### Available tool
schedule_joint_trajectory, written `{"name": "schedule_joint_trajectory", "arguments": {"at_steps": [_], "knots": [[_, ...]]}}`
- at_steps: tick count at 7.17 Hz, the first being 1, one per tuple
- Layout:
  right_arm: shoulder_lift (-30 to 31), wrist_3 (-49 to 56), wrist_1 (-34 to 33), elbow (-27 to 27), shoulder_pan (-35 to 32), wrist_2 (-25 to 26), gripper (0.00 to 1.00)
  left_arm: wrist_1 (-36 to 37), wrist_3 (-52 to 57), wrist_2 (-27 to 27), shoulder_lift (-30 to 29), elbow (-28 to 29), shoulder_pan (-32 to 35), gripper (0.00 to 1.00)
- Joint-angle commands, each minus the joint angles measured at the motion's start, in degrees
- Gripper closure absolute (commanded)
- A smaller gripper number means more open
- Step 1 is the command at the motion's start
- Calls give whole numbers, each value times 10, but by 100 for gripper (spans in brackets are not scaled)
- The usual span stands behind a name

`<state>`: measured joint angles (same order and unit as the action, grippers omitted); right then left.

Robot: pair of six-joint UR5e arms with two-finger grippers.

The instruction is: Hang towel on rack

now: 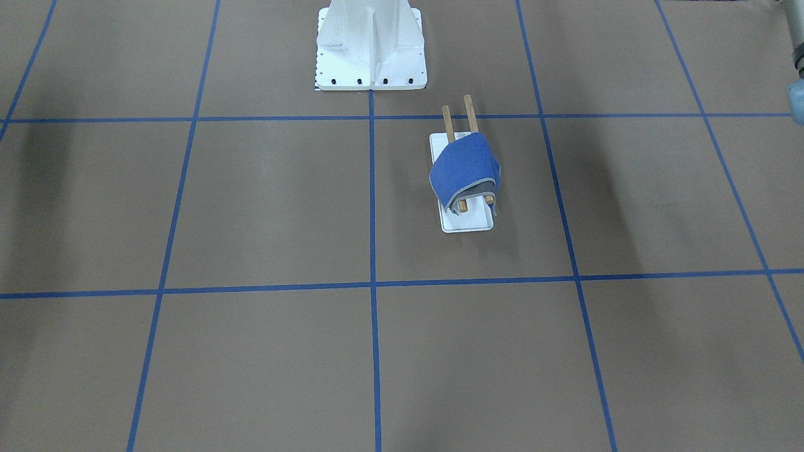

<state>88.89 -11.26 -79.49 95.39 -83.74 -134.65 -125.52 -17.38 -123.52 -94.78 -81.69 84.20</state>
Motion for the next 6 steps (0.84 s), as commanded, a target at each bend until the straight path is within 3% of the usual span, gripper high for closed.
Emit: {"name": "schedule_joint_trajectory", "arguments": {"at_steps": [1,2,3,5,6], "knots": [[-1,9,-35,-17,-19,1,0,205,93,-15,-2,-64,15,1],[-3,25,-57,-15,-25,0,0,291,120,-42,-2,-99,15,1],[-5,53,-79,-15,-21,2,0,322,143,-54,6,-110,16,1],[-25,68,-123,-11,-18,3,0,342,147,-107,8,-103,16,1],[-33,67,-125,-8,-19,2,0,332,147,-108,30,-103,14,1]]}}
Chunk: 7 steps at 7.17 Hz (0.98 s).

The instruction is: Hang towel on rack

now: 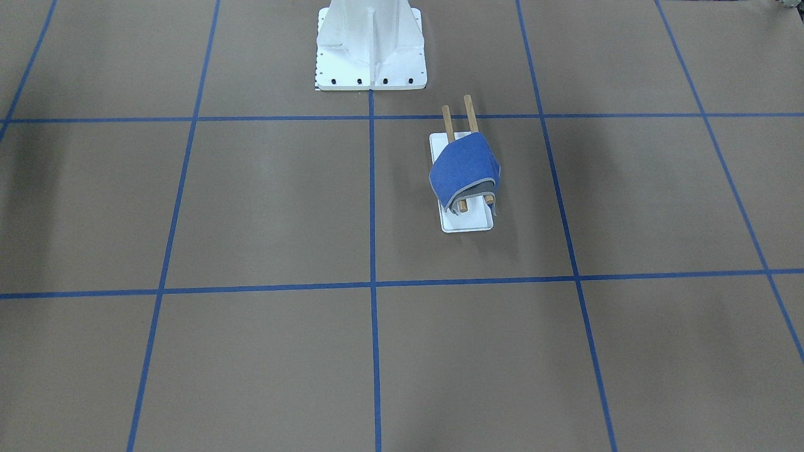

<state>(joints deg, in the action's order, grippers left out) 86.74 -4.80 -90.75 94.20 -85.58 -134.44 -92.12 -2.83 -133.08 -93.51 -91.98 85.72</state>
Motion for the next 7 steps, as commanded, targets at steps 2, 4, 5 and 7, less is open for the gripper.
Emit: {"name": "schedule_joint_trajectory", "arguments": {"at_steps": [2,4,5,7], "knots": [[-23,2,-21,5,8,0,0,-8,0,-12,20,-28,-1,1],[-19,2,-21,18,7,-1,0,-12,-3,-11,18,-30,-4,1],[-25,2,-20,12,8,0,0,-16,-3,-12,16,-35,-4,1],[-25,1,-19,10,8,-8,0,-49,-4,-13,21,-35,-4,1]]}}
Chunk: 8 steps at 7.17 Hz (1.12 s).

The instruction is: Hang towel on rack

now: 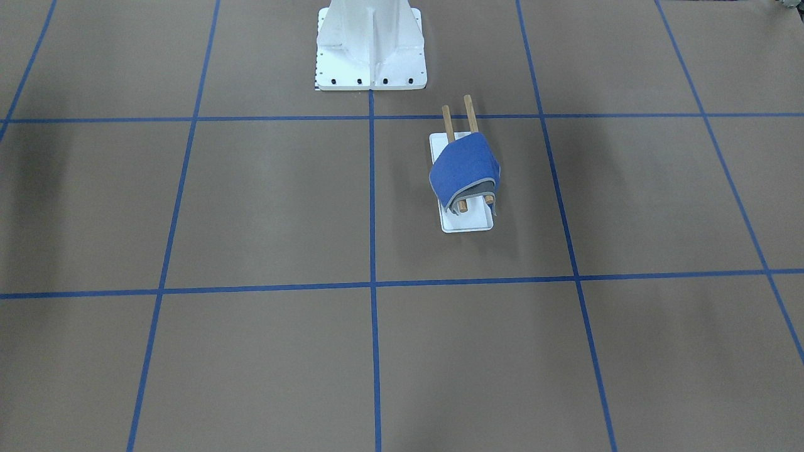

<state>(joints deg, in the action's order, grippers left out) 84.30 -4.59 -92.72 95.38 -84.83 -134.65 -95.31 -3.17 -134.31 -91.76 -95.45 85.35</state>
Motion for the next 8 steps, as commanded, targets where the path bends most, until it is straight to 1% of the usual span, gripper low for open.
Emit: {"name": "schedule_joint_trajectory", "arguments": {"at_steps": [1,4,8], "knots": [[-1,-2,1,-1,0,-6,0,-16,-1,0,4,0,0,1],[-4,-2,2,-3,0,-3,0,-16,-1,0,8,3,0,1],[-5,-9,3,-4,1,-3,0,-17,-1,-1,6,-14,-1,1]]}}
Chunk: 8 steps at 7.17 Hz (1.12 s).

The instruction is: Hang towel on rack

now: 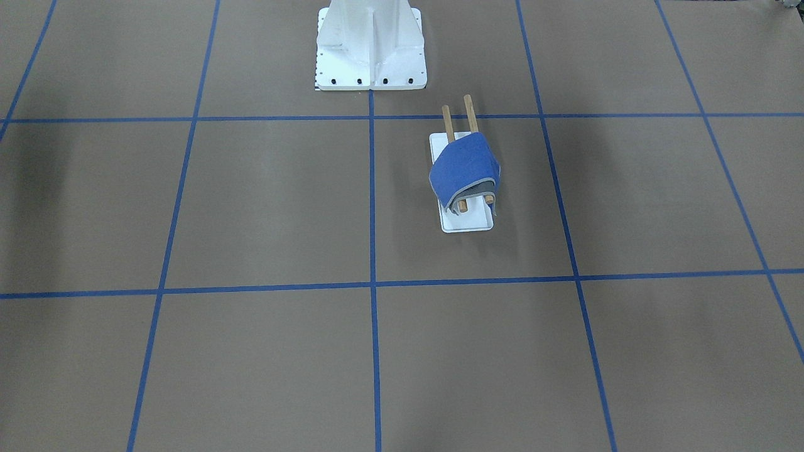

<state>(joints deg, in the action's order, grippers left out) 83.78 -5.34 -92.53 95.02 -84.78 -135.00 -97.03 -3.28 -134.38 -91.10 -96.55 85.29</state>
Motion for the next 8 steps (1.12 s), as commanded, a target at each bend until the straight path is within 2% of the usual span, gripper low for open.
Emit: {"name": "schedule_joint_trajectory", "arguments": {"at_steps": [1,8], "knots": [[-2,-1,1,1,1,0,0,-1,0,0,0,-3,0,1],[-4,-2,2,1,1,-1,0,-1,-1,0,0,-14,0,1]]}}
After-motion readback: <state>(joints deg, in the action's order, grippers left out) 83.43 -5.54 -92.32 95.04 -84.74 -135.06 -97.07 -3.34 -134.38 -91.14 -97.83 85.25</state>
